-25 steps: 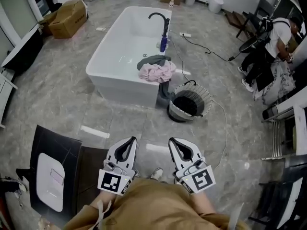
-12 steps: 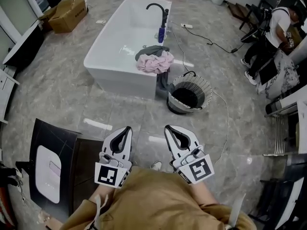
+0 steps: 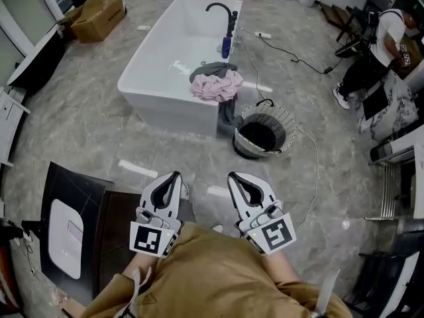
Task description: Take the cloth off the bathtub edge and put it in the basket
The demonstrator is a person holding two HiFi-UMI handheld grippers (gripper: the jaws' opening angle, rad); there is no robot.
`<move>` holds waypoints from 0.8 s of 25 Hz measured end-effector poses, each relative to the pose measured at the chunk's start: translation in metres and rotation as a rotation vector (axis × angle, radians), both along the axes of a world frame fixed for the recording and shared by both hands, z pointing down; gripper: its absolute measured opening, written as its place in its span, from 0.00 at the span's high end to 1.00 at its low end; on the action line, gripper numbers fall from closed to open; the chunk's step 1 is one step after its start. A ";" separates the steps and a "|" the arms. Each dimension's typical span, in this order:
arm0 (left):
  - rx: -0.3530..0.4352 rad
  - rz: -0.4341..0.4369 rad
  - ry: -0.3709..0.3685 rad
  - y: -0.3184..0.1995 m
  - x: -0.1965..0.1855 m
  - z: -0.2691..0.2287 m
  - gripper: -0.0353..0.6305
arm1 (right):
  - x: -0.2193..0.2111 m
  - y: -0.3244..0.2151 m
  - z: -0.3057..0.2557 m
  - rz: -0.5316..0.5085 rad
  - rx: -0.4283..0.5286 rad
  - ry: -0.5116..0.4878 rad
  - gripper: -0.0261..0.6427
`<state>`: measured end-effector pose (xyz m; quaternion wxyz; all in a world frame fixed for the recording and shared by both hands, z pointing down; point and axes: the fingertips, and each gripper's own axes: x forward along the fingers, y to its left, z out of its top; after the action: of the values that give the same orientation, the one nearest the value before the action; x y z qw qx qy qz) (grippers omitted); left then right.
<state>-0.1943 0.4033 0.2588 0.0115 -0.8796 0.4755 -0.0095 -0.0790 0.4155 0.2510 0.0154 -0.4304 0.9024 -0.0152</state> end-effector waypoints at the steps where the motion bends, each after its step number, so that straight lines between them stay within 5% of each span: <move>1: -0.006 0.007 0.003 -0.005 0.001 0.003 0.94 | -0.001 -0.003 0.003 -0.001 -0.005 0.002 0.95; 8: -0.049 0.082 0.028 -0.076 0.007 0.031 0.94 | -0.002 -0.061 0.026 0.055 -0.056 0.022 0.95; 20: -0.128 0.155 0.111 -0.283 -0.032 0.044 0.94 | -0.040 -0.262 0.019 0.154 -0.094 0.108 0.95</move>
<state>-0.2267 0.1206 0.3030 -0.0702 -0.9119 0.4042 0.0099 -0.1189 0.1531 0.2698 -0.0526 -0.4989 0.8644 -0.0331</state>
